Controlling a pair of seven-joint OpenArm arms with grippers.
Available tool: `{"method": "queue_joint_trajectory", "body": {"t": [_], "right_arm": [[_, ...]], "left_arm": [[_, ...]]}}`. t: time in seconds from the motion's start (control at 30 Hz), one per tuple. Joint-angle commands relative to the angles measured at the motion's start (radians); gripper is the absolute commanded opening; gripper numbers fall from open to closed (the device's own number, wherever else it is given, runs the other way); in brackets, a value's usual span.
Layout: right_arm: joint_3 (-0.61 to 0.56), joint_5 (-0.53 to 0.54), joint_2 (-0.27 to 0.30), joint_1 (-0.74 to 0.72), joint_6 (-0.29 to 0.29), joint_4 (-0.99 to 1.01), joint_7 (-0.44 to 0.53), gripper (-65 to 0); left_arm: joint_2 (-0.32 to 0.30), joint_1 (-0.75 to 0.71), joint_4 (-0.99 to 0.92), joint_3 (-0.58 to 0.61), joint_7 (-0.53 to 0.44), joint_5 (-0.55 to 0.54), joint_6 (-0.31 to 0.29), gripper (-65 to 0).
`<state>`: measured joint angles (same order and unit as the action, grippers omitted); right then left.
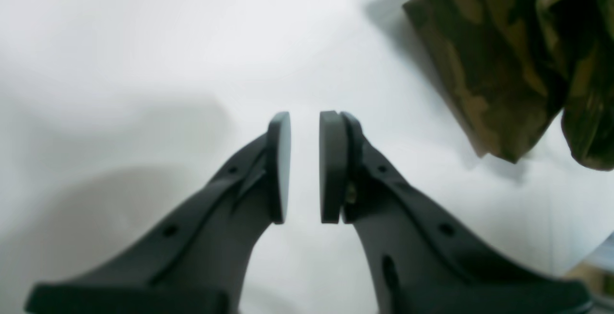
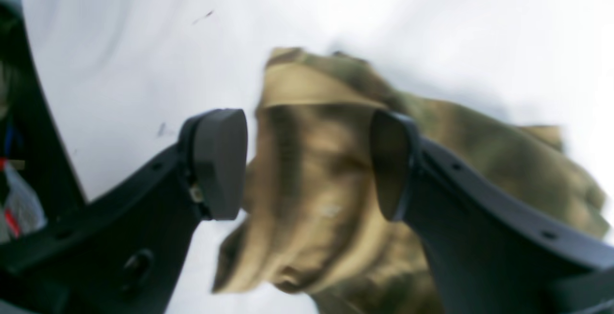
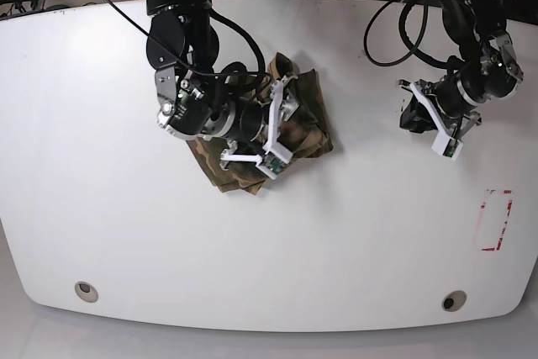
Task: Fold the T-shirt properly
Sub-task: 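Fold the strip again with both grippers into a compact bundle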
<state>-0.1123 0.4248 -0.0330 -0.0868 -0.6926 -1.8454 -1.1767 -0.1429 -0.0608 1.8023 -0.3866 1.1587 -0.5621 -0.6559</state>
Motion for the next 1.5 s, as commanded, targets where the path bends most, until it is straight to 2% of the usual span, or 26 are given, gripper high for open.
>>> {"method": "queue_joint_trajectory", "body": {"t": [0.0,0.13,0.3,0.5,0.6,0.73,0.9,1.13,1.27,1.37,1.47], "right_arm": [[0.012,0.013,0.000,-0.021,-0.006,0.006,0.025,-26.5],[0.007,0.018,-0.012,-0.037,-0.006,0.080,0.070,-26.5],[-0.097,0.013,-0.049,-0.069,-0.006,0.215,0.149,-26.5],[-0.198,0.018,-0.058,-0.136,-0.006,0.359,0.264,-26.5],[-0.201,0.018,-0.083,-0.169,-0.006,0.387,0.268,-26.5],[-0.175,0.018,-0.075,-0.206,-0.006,0.332,0.268,-26.5],[-0.039,0.019,-0.029,-0.207,-0.006,0.237,0.264,-26.5],[0.112,0.021,0.106,-0.222,-0.006,0.227,0.263,-26.5],[0.130,0.021,0.172,-0.213,-0.006,0.224,0.251,-26.5],[0.130,0.021,0.196,-0.202,-0.006,0.234,0.251,-26.6],[0.130,0.018,0.221,-0.195,-0.006,0.272,0.257,-30.3]], "left_arm": [[-0.007,0.028,0.017,0.053,-0.024,-0.028,-0.005,-56.1],[-0.007,0.043,0.015,0.107,-0.026,-0.023,-0.003,-56.1],[-0.004,0.068,0.021,0.151,-0.026,0.058,-0.011,-56.1],[-0.008,0.075,0.020,0.159,-0.026,0.069,-0.011,-56.1],[-0.013,0.077,0.021,0.159,-0.026,0.069,-0.011,-56.1],[-0.022,0.078,0.021,0.200,-0.030,0.067,-0.011,-56.1],[-0.021,0.091,0.044,0.283,-0.030,0.067,-0.011,-56.1],[0.042,0.112,0.044,0.421,-0.029,0.067,-0.011,-56.1],[0.096,0.117,0.029,0.493,-0.030,0.070,-0.011,-56.1],[0.136,0.117,0.012,0.529,-0.030,0.076,-0.011,-56.1],[0.168,0.117,-0.022,0.538,-0.030,0.149,-0.009,-56.1]]}}
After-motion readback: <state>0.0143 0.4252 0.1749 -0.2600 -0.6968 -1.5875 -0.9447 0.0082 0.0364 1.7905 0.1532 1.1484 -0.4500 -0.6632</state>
